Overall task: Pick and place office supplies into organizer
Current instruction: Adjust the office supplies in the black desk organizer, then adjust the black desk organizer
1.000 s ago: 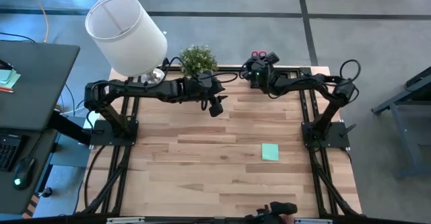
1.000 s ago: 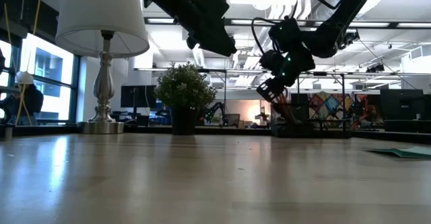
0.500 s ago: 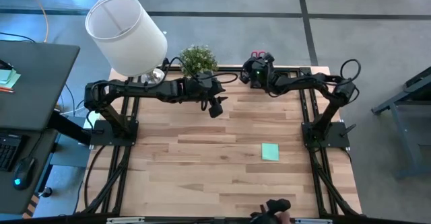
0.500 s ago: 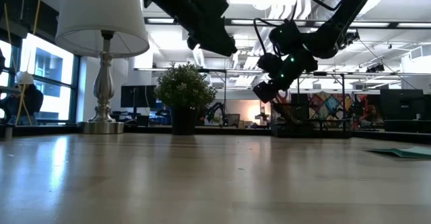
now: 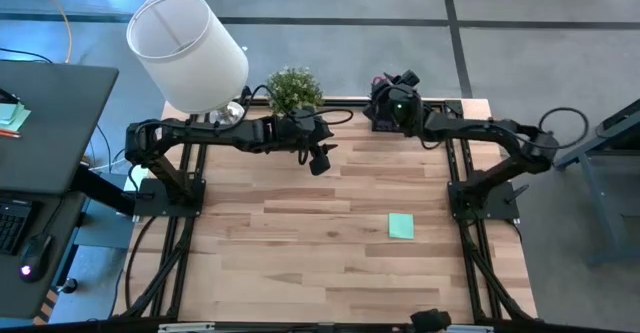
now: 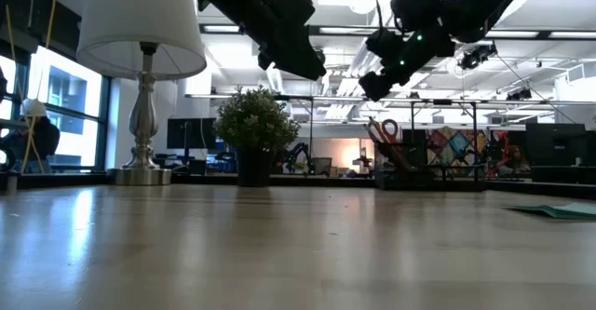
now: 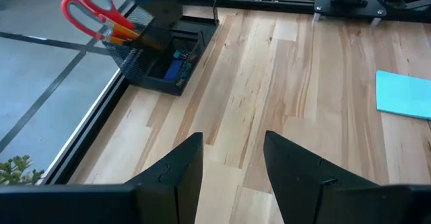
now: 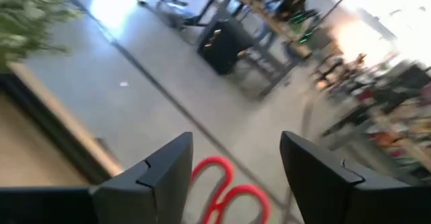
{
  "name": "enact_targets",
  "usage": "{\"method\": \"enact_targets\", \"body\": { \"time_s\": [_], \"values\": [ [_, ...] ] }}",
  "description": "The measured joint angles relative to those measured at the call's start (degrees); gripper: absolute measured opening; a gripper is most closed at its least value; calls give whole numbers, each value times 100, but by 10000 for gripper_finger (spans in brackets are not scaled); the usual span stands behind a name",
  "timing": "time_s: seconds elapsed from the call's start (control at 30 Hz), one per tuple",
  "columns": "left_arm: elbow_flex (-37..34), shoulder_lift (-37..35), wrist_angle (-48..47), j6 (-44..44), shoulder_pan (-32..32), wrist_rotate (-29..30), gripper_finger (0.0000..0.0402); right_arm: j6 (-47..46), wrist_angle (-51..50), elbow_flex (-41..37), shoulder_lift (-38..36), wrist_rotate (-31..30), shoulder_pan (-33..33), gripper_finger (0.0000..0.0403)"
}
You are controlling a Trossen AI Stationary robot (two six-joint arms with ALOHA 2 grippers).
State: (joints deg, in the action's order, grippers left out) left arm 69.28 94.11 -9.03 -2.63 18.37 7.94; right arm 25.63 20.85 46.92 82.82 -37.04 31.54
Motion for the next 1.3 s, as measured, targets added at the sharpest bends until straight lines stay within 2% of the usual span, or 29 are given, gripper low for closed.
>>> {"method": "enact_targets", "body": {
  "time_s": [0.13, 0.27, 0.4, 0.47, 0.6, 0.8, 1.07, 1.3],
  "values": [
    [0, 0, -29, -2, 0, 1, 145, -738, -812, 0, -107, 656, 259, 186],
    [0, 0, -71, 4, -2, 1, 145, -1060, -1350, -15, 17, 1152, 527, 125],
    [0, 0, -80, 4, -2, -1, 145, -992, -972, -320, 44, 1448, 696, 34],
    [0, 0, -65, 4, -2, 0, 145, -1024, -638, -484, 44, 1760, 801, 10],
    [0, 0, -43, 4, -2, 1, 145, -1175, -294, -681, 164, 1887, 1027, 22],
    [-2, 0, 30, 7, -4, 1, 145, -1384, 242, -767, 525, 2495, 1086, 4],
    [-2, 0, 18, 2, -4, -1, 145, -1276, 385, -767, 692, 2057, 941, 3],
    [-2, 0, -111, -8, 0, -1, 145, -1166, -7, -769, 35, 1859, 893, 3]
  ]
}}
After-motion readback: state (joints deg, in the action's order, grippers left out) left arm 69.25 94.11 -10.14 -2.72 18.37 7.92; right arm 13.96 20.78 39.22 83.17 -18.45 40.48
